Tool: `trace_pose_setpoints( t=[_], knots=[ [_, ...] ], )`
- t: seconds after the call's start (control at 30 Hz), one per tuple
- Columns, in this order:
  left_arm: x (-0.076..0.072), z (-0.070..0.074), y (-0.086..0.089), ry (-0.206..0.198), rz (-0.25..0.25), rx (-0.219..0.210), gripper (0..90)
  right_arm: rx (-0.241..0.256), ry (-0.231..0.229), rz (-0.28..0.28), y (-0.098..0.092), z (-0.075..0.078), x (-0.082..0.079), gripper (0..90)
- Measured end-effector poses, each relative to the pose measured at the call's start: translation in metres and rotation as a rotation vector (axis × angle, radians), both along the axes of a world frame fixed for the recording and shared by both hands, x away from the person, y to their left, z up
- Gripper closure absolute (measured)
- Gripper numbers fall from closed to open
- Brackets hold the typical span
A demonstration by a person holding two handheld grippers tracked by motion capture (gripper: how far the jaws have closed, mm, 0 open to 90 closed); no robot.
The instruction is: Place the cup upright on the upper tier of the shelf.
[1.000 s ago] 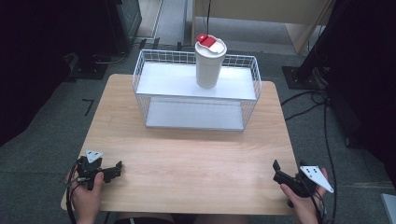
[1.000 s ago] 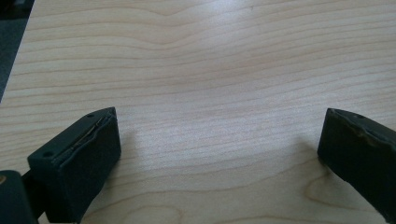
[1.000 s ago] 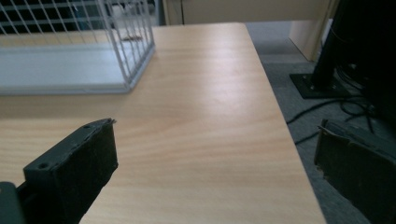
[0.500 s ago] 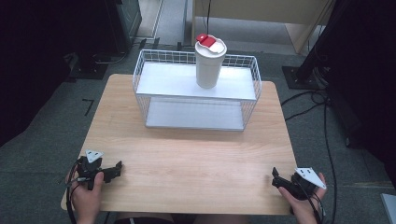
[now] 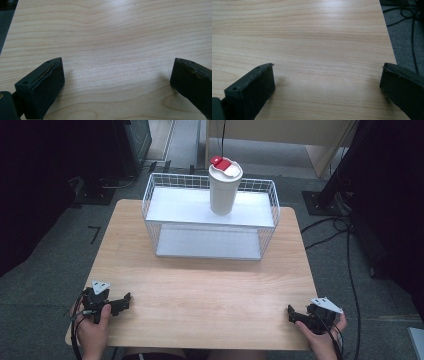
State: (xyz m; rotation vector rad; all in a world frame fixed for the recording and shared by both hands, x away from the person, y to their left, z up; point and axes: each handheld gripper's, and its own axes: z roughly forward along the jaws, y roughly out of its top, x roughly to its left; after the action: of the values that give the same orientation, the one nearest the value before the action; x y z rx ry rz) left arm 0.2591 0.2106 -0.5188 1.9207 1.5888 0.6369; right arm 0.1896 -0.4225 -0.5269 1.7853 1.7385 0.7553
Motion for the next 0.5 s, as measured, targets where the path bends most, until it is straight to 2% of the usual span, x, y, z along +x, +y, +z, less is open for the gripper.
trace_pose_setpoints(
  t=[0.5],
  knots=[
    [0.0000,0.0001,0.0000,0.001,0.000,0.000,0.0,-0.003,0.002,0.001,-0.0002,0.0001,0.0002,0.0]
  ],
)
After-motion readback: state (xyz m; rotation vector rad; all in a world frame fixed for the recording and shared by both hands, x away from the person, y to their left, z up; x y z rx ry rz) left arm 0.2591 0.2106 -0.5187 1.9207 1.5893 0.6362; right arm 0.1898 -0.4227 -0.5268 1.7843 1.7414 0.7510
